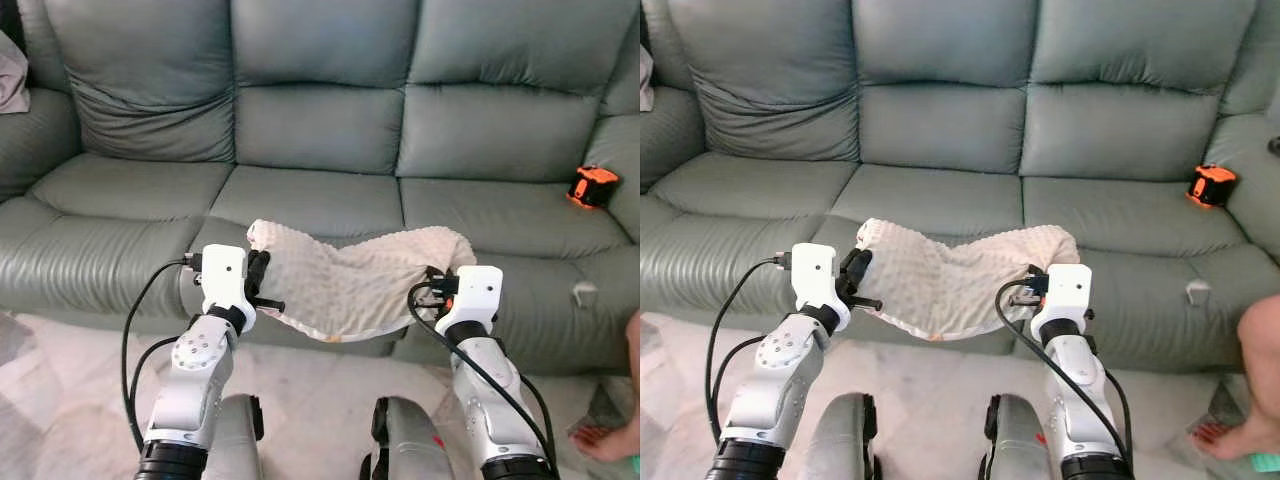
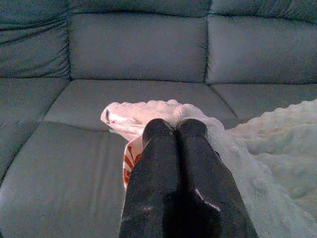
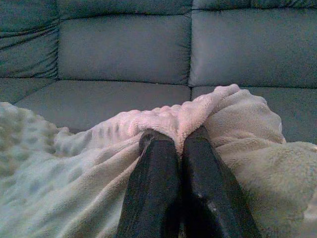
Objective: Move the pillow to the sofa
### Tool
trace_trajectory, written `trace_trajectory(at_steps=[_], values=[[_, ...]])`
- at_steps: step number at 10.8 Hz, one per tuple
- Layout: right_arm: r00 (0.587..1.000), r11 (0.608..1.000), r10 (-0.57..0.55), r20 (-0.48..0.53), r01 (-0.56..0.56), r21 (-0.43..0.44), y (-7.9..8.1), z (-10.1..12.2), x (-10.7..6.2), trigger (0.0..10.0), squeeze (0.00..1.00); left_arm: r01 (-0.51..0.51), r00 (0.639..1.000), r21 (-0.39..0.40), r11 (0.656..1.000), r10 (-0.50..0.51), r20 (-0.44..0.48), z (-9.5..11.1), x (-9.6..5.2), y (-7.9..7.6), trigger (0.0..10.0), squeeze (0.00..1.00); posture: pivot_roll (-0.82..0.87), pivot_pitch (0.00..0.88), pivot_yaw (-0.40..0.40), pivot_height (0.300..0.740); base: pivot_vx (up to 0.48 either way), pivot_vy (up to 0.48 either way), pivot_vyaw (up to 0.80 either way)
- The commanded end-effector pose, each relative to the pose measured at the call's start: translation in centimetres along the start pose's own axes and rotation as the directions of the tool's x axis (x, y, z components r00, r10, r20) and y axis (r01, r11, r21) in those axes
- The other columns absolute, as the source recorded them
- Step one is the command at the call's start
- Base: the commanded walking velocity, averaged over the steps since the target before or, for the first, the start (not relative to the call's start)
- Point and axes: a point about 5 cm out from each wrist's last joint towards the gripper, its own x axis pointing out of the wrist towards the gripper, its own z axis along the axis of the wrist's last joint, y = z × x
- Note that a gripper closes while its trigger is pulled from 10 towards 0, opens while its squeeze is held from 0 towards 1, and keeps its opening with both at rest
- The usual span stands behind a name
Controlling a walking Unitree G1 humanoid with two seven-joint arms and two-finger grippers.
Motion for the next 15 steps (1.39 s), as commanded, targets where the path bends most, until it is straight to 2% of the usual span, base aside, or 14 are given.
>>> trace_trajectory(at_steps=[1,12,15], values=[[0.999,1.000,0.001,0.041,-0.001,0.002,0.08,0.88,0.26,10.0,0.00,0.020,0.998,0.009,1.000,-0.020,0.052,1.23,0.31,-0.29,10.0,0.00,-0.02,0.000,0.008,0.645,0.277,0.000,0.00],[0.999,1.000,0.024,0.035,-0.024,0.013,0.20,0.75,0.37,10.0,0.00,0.027,0.998,0.013,1.000,-0.028,0.049,1.31,0.51,-0.32,10.0,0.00,-0.02,0.000,0.009,0.645,0.390,0.000,0.00],[0.999,0.999,0.025,0.019,-0.026,0.028,0.40,0.50,0.18,10.0,0.00,0.036,0.999,0.028,0.999,-0.036,0.006,0.59,0.50,-0.38,10.0,0.00,-0.02,0.000,0.010,0.645,0.000,0.000,0.00]])
